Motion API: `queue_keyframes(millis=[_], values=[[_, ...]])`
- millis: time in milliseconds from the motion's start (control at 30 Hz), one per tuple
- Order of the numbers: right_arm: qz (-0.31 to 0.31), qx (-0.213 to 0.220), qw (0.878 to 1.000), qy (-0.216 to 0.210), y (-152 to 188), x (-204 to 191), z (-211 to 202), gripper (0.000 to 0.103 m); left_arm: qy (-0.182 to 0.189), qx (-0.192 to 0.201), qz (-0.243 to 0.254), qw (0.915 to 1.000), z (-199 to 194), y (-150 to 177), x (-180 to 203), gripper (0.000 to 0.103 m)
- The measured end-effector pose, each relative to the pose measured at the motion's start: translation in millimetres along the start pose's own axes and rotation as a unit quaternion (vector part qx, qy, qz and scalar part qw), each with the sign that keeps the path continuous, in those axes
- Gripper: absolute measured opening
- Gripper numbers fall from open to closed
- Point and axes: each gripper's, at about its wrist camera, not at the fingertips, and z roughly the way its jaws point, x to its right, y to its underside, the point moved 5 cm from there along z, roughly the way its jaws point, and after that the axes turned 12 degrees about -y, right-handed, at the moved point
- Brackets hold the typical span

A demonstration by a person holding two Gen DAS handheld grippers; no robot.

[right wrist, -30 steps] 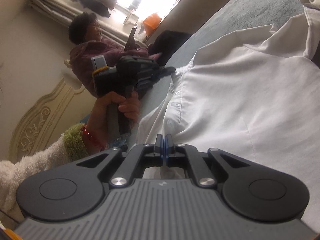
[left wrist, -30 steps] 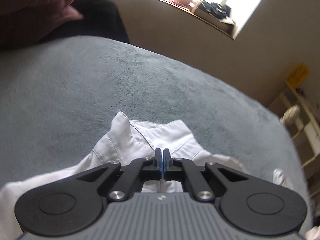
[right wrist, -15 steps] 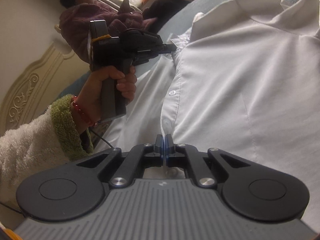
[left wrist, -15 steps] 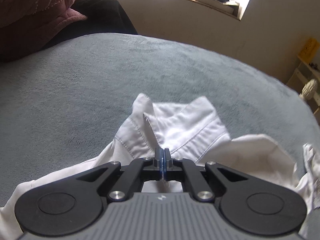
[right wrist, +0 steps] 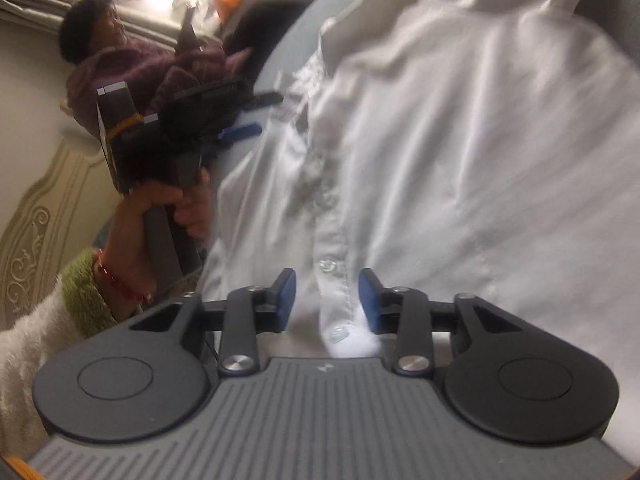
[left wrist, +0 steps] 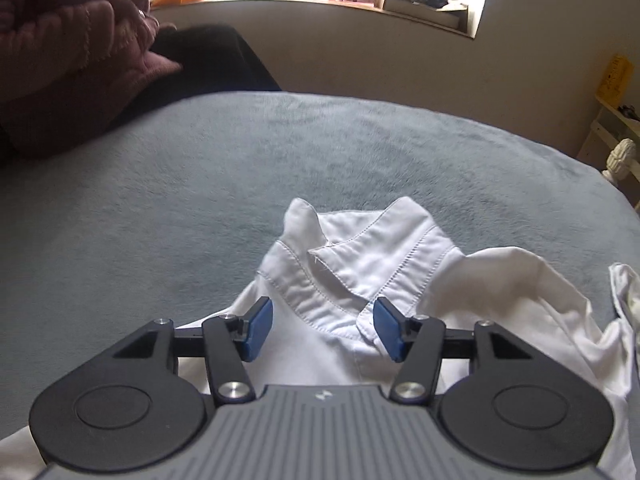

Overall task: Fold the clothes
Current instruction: 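Release the collar and front panel and open both grippers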

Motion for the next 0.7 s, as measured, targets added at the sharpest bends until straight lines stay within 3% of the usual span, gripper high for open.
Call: queue_keyframes(millis=[133,267,367,433,567,700], values=[[-0.008,0.034,0.999,0.015,14,-14,-47,0.041,0.022,0.001,-0.004,0.9998,-39,20,-12,0.058],[-0.031,0.039,0.997,0.060,46,-28,-86,0.041,0.067,-0.027,-0.025,0.9971,-81,69,-24,0.058],[-0.061,0.020,0.994,0.086,75,-40,-101,0.041,0.103,-0.059,-0.052,0.9916,-108,117,-31,0.058],[-0.098,-0.015,0.988,0.119,100,-47,-104,0.039,0.125,-0.080,-0.069,0.9864,-125,150,-36,0.056],[-0.188,-0.105,0.963,0.162,157,-60,-103,0.034,0.155,-0.112,-0.094,0.9772,-150,207,-44,0.050],[-0.286,-0.194,0.917,0.200,212,-76,-88,0.030,0.173,-0.120,-0.101,0.9724,-173,246,-52,0.049]])
